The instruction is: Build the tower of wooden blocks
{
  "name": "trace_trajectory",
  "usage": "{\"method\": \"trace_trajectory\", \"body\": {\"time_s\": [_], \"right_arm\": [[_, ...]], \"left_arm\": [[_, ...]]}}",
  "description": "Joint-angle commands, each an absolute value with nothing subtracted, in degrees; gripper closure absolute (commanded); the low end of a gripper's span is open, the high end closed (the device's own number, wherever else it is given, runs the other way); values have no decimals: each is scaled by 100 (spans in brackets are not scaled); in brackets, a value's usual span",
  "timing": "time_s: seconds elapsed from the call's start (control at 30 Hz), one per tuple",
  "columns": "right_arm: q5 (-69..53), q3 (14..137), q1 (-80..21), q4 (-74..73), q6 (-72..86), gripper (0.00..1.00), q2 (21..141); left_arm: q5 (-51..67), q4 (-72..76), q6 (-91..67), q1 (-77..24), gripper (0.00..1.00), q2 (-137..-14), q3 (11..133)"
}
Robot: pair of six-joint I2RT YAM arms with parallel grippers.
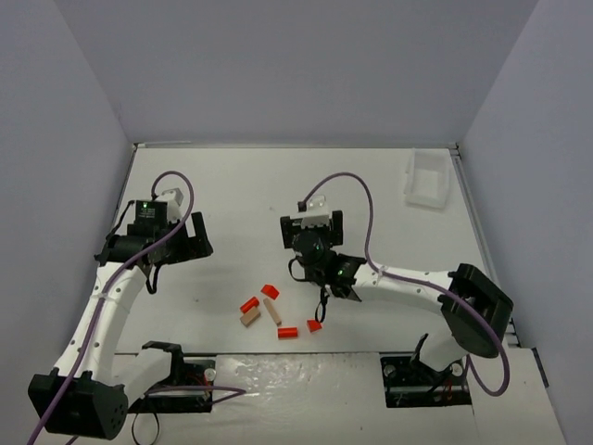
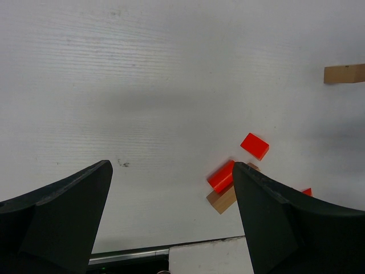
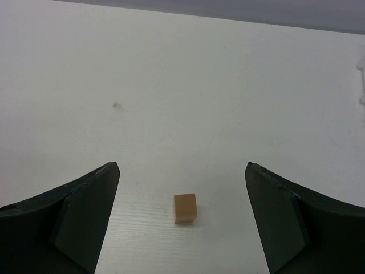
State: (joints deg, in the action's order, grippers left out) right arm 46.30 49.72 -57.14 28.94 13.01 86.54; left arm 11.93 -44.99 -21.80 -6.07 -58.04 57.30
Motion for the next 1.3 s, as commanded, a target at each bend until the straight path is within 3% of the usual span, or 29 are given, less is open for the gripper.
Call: {"method": "trace_trajectory", "body": {"time_s": [0.0, 0.23, 0.47, 0.77, 0.9, 1.0, 1.07, 1.2, 1.27], "right_arm": [[3904, 5850, -5317, 652, 2133, 13, 8627], [2613, 6796, -4947, -935, 2686, 22, 9308], [1976, 7088, -4762, -1180, 3001, 26, 10093], [2013, 7332, -4530, -1185, 3111, 35, 10670], [2013, 7394, -4431, -1184, 3074, 48, 10730], [2004, 7457, -4386, -1178, 3028, 62, 10771], [2030, 7533, -4345, -1181, 2967, 81, 10790], [2039, 7780, -4244, -1187, 2803, 100, 10838], [2034, 7897, -4175, -1195, 2744, 100, 10873]], "left_arm": [[1110, -4469, -2232, -650, 16, -5616, 5801], [1092, -4543, -2207, -650, 16, -5651, 5746], [1217, -4537, -2224, -657, 16, -5739, 5713], [1353, -4544, -2250, -650, 16, -5790, 5669], [1360, -4544, -2250, -650, 16, -5759, 5663], [1371, -4544, -2250, -650, 16, -5766, 5660], [1383, -4544, -2250, -650, 16, -5771, 5660], [1389, -4544, -2250, -650, 16, -5757, 5660], [1389, -4547, -2247, -650, 16, -5768, 5671]]}}
